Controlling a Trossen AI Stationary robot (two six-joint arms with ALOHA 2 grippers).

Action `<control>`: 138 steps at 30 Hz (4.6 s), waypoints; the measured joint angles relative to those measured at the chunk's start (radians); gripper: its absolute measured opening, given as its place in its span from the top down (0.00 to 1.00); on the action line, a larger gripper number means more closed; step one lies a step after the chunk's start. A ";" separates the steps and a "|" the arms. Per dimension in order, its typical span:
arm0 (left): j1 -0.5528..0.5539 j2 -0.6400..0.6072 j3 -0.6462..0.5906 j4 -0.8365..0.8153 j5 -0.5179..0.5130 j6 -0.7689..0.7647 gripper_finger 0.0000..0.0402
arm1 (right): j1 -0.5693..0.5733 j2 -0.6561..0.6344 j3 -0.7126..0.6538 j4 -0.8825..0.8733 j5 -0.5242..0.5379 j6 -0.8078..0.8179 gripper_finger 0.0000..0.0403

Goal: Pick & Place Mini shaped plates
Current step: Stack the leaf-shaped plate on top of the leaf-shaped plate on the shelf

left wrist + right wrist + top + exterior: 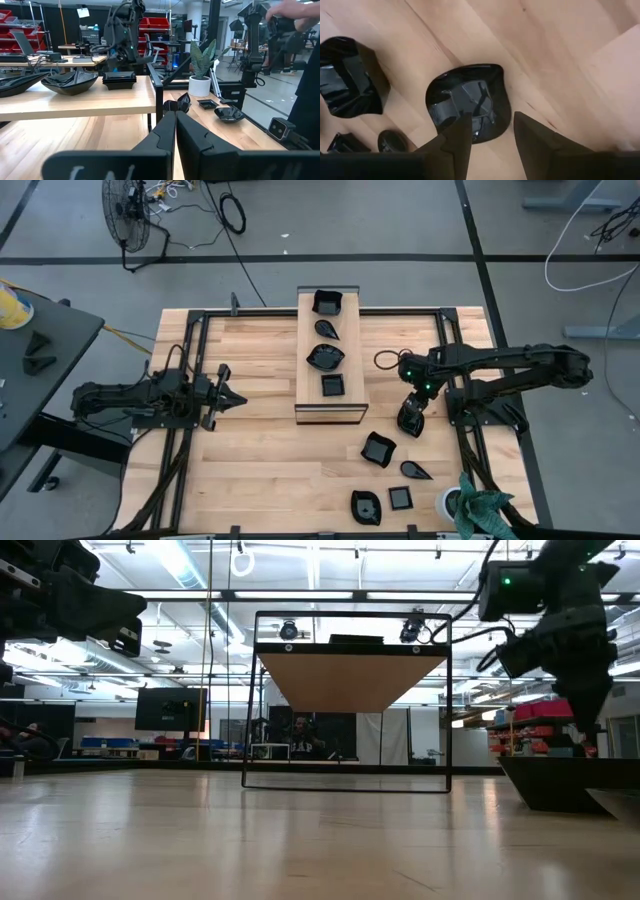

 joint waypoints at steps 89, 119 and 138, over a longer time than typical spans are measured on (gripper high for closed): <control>0.000 0.000 0.000 0.000 0.000 0.000 0.95 | 0.008 -0.072 -0.070 0.194 -0.034 0.210 1.00; 0.000 0.000 0.000 0.000 0.000 0.000 0.95 | -0.133 -0.042 0.407 0.309 0.090 0.361 1.00; 0.000 0.000 0.000 0.000 0.000 0.000 0.95 | -0.019 0.126 0.379 0.632 0.265 0.954 1.00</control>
